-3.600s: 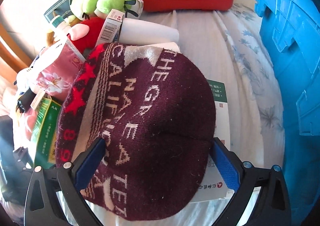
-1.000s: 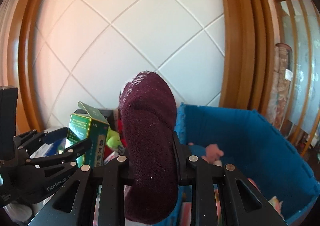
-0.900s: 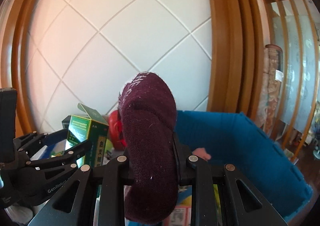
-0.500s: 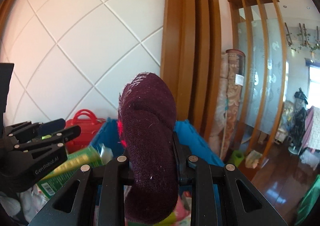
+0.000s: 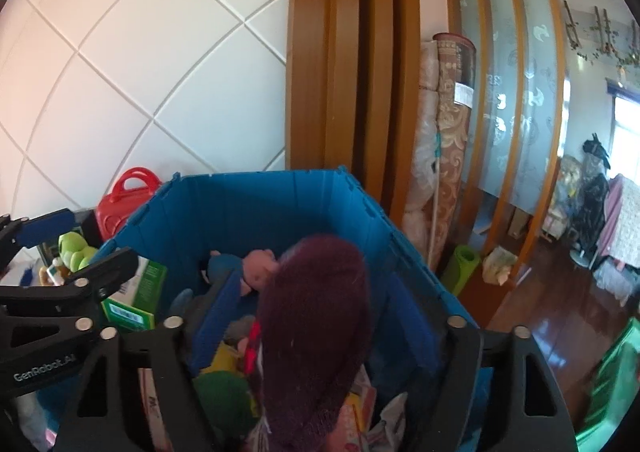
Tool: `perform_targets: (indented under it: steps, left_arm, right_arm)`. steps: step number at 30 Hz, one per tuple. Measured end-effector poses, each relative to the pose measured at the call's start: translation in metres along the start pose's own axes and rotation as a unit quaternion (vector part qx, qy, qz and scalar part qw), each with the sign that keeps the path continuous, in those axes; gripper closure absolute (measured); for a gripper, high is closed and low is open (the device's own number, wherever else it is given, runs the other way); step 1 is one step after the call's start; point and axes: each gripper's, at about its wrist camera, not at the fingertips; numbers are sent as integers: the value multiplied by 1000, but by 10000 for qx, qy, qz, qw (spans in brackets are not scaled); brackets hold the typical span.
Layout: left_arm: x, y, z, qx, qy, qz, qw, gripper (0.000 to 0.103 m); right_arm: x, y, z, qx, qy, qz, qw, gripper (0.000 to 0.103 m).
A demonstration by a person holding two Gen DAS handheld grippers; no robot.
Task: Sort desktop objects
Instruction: 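Open both tools to drop the green box and hat into the crate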
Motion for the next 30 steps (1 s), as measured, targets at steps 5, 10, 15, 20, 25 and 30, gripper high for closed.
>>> perform_targets:
  steps: [5, 10, 15, 20, 25, 30]
  left_arm:
    - [-12, -12, -15, -78, -275, -113, 9995, 21]
    - [-25, -26, -26, -61, -472, -147, 9988, 21]
    - [-42, -44, -40, -7, -681, 9, 9977, 21]
    - [-66, -62, -59, 66, -813, 52, 9967, 21]
    - [-85, -83, -78, 21, -661, 308, 9973, 21]
    - [-108, -107, -100, -68, -691, 388, 9968, 21]
  right_arm:
    - [4, -7, -8, -13, 6, 17, 10000, 0]
    - [-6, -12, -13, -78, -135, -49, 9999, 0]
    - [-20, -23, -20, -94, -253, 71, 9996, 0]
    - [-43, -37, -31, -175, -347, 141, 9991, 0]
    - [-74, -66, -46, -174, -365, 245, 9989, 0]
    - [-98, -85, -55, -337, -111, 295, 9989, 0]
Point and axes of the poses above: each gripper's, at about its wrist camera, not at the fingertips, and y roughly the way its jaws point, x to its right, z to its top, and after that the axes turned 10 degrees about y, right-handed
